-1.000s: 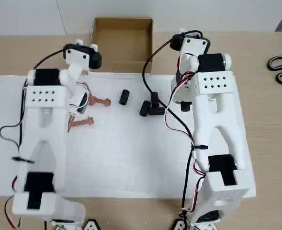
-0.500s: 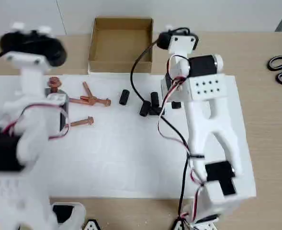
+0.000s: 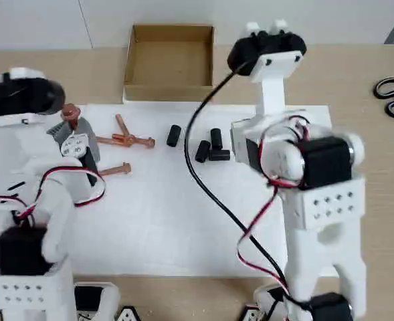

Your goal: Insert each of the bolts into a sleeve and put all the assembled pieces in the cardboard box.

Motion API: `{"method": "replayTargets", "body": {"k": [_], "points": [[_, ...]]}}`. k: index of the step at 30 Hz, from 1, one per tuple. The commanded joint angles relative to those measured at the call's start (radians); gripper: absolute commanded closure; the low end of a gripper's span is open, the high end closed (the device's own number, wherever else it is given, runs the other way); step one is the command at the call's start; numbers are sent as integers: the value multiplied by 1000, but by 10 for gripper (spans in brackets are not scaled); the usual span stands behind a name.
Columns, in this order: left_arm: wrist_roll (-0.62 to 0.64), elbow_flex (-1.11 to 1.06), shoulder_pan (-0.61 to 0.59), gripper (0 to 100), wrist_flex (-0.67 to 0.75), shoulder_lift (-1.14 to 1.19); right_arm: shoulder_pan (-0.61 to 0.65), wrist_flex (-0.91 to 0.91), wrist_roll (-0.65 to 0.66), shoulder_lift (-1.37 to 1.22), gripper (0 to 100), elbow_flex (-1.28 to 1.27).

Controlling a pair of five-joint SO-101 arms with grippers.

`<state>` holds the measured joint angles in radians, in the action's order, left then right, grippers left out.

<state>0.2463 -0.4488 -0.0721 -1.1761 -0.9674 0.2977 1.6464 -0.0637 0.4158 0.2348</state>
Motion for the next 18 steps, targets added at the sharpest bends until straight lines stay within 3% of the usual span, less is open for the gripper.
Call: {"method": "replayTargets", "body": {"k": [1, 12, 18], "points": [[32, -116, 8, 993, 172, -75, -22, -151, 11, 124, 995, -103], [38, -309, 9, 993, 284, -204, -16, -748, 3, 479, 995, -867], [107, -349, 9, 993, 284, -204, 70, -851, -126, 723, 995, -1189]]}}
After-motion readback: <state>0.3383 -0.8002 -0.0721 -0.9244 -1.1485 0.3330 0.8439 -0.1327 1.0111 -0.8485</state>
